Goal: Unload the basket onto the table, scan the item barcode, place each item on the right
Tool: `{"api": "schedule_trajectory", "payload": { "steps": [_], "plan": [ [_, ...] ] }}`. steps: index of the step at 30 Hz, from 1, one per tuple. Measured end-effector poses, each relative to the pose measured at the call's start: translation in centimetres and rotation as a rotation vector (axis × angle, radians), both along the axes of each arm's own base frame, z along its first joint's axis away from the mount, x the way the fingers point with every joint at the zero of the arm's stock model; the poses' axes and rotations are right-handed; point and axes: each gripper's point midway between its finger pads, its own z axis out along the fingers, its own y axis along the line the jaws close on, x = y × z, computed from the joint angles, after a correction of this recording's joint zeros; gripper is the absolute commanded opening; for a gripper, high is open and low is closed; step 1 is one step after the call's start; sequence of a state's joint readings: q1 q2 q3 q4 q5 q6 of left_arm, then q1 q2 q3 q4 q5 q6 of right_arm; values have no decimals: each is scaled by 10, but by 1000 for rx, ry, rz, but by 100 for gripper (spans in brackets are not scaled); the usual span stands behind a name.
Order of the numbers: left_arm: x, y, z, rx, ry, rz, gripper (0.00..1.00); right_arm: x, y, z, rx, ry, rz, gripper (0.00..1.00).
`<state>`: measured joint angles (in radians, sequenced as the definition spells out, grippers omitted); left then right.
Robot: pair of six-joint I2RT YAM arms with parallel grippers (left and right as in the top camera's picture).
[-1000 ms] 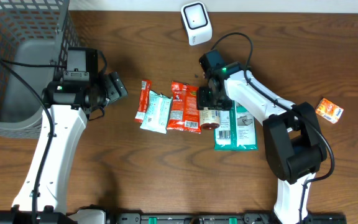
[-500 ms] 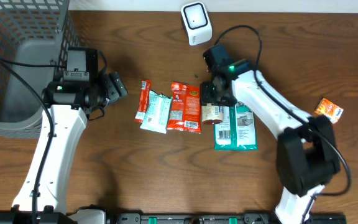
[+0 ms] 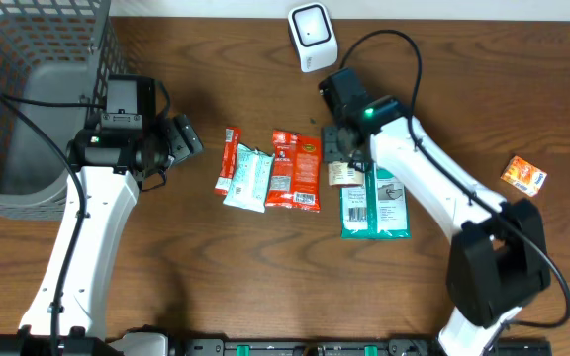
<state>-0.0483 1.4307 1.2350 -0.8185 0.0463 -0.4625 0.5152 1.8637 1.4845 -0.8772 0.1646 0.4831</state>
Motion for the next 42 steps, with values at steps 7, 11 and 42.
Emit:
{"api": "schedule_trajectory", "payload": {
  "steps": [7, 11, 42],
  "plan": [
    [0, 0, 0, 0, 0, 0, 92, -7, 23, 53, -101, -253, -42, 34],
    [0, 0, 0, 0, 0, 0, 92, -11, 32, 51, -154, -383, -96, 33],
    [0, 0, 0, 0, 0, 0, 92, 34, 2, -9, -81, -675, -263, 27]
  ]
}}
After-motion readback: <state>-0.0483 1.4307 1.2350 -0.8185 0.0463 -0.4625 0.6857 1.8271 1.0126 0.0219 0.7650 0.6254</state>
